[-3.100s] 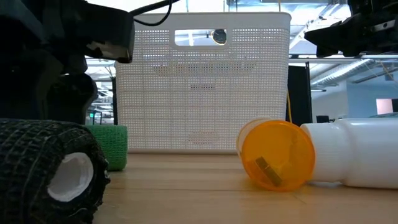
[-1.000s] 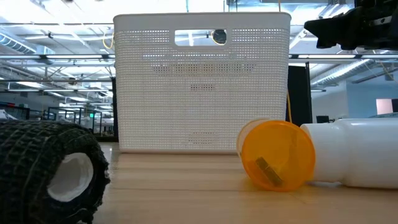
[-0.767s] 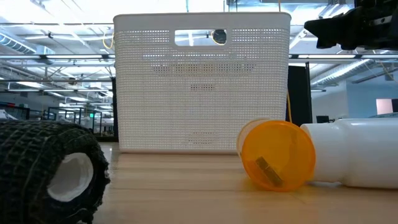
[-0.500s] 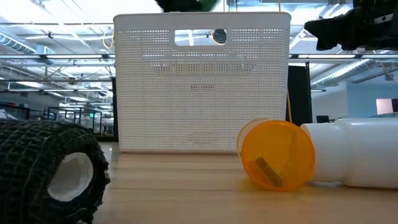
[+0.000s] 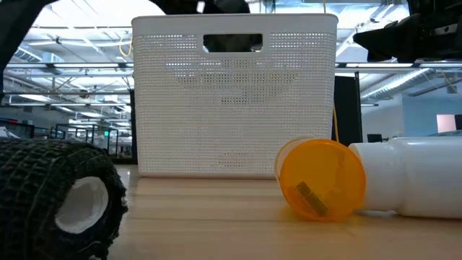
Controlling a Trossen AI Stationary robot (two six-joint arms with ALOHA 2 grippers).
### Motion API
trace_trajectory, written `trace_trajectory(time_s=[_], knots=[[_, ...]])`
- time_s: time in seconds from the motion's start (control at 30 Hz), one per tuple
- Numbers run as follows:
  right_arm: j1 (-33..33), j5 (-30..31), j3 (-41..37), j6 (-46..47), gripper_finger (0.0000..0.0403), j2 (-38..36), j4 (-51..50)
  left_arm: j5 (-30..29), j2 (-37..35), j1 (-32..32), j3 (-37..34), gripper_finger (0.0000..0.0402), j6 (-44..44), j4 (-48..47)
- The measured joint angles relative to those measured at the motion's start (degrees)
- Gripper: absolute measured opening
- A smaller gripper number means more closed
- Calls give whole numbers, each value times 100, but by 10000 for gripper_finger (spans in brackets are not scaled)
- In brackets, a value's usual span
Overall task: Pick & place medical supplies in basket/bin
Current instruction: Put the green bandage into the basket, then put the white medicine bottle into the basket
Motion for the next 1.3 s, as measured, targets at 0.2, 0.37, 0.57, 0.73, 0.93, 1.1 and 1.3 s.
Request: trace_trajectory(time_s=[0.2,0.37,0.57,0.73,0.93,1.1,1.3], knots=[[0,7,0,124,0,2,-108,-15,607,-24,-70,48,40,-34],[0,9,0,287,0,2,-103,-4,910,-74,-70,48,14,-25],[0,8,0,443,0,2,-101,-19,1130,-73,-71,48,8,12],[0,2,0,472,0,2,-101,-21,1249,-73,-72,48,-3,-35],[0,1,0,471,0,1,-99,-319,1343,-74,-77,49,39,-302],[0,0,0,450,0,0,-99,-311,1347,-73,-74,105,-78,-269],[0,0,0,362,0,1,-99,-3,1168,-79,-72,226,-202,-311]])
